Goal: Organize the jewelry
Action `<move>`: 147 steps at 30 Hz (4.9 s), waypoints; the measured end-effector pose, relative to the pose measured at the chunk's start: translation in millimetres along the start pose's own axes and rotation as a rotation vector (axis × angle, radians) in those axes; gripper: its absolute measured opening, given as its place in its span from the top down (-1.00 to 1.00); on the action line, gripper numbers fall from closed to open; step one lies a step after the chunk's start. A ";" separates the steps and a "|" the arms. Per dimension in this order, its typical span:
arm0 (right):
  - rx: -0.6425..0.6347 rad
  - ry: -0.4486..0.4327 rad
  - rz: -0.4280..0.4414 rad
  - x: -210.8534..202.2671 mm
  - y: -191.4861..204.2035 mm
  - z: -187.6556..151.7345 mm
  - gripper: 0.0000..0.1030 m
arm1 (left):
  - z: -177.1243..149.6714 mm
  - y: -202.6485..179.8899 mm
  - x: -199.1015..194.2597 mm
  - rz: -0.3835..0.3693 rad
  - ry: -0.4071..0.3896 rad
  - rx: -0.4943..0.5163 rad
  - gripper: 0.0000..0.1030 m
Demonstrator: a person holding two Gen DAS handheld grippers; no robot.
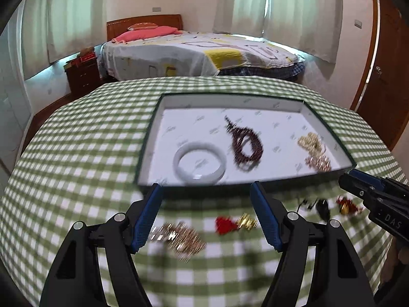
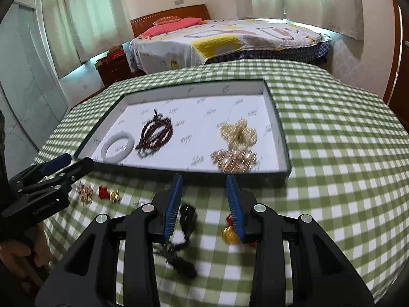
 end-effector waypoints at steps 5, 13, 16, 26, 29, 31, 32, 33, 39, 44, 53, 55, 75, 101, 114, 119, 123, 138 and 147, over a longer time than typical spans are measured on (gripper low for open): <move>-0.012 0.033 0.005 7.2 4.2 -14.7 0.33 | -24.2 12.2 -7.2 0.029 0.033 -0.019 -0.34; -0.034 0.067 -0.004 20.4 9.6 -23.9 0.37 | -44.8 29.9 -6.3 0.049 0.071 -0.065 -0.34; -0.037 0.075 -0.016 24.3 8.2 -24.8 0.37 | -45.3 31.4 -5.7 0.049 0.072 -0.065 -0.34; -0.075 0.071 -0.048 30.7 6.6 -26.2 0.62 | -51.0 25.9 6.3 0.024 0.108 -0.064 -0.34; -0.070 0.070 -0.043 30.0 5.1 -26.5 0.67 | -51.8 22.4 7.2 0.019 0.113 -0.059 -0.34; -0.070 0.068 -0.042 29.7 4.8 -26.7 0.67 | -51.5 20.8 7.4 0.018 0.115 -0.055 -0.34; -0.069 0.068 -0.040 29.5 4.5 -26.7 0.67 | -51.4 20.1 7.2 0.017 0.114 -0.053 -0.34; -0.067 0.068 -0.038 29.3 4.3 -26.9 0.67 | -51.0 19.8 6.7 0.018 0.113 -0.052 -0.34; -0.060 0.067 -0.027 28.3 3.0 -27.3 0.67 | -44.8 15.4 2.5 0.021 0.092 -0.044 -0.16; -0.049 0.065 -0.018 27.7 2.1 -27.6 0.67 | -41.4 6.7 5.1 0.006 0.093 -0.018 0.07; -0.037 0.061 -0.004 26.8 0.2 -27.6 0.67 | -41.6 2.9 10.7 -0.006 0.104 -0.007 0.44; -0.033 0.061 -0.001 26.8 -0.2 -27.6 0.67 | -42.5 3.1 10.3 -0.002 0.105 -0.006 0.50; -0.028 0.058 0.005 27.1 -0.6 -25.9 0.67 | -46.8 -1.1 8.1 -0.025 0.098 0.006 0.72; -0.036 0.050 0.003 27.2 -1.5 -26.2 0.67 | -20.8 11.8 -15.6 -0.031 -0.012 -0.018 0.84; -0.031 0.049 0.005 27.0 -2.4 -26.1 0.67 | -3.4 14.5 -31.3 -0.032 -0.064 -0.026 0.84; -0.026 0.036 0.007 23.5 -2.8 -24.9 0.67 | -1.2 15.0 -34.1 -0.031 -0.074 -0.027 0.84; -0.035 0.011 0.011 16.4 1.0 -20.2 0.67 | 0.6 17.4 -36.5 -0.028 -0.083 -0.032 0.84; -0.069 -0.127 0.062 -27.8 31.2 28.6 0.67 | 27.8 19.6 -46.5 -0.046 -0.154 -0.034 0.84; -0.083 -0.225 0.077 -22.8 39.4 92.0 0.67 | 73.4 21.2 -37.5 -0.060 -0.239 -0.015 0.84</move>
Point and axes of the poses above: each gripper's, at about its wrist camera, not at the fingertips, and x roughly the way its jaws point, y to its left, z to its top, the point moved 5 cm from there along x, roughly the way its jaws point, and after that the axes turned 13 degrees about x, right-handed, at the moved point
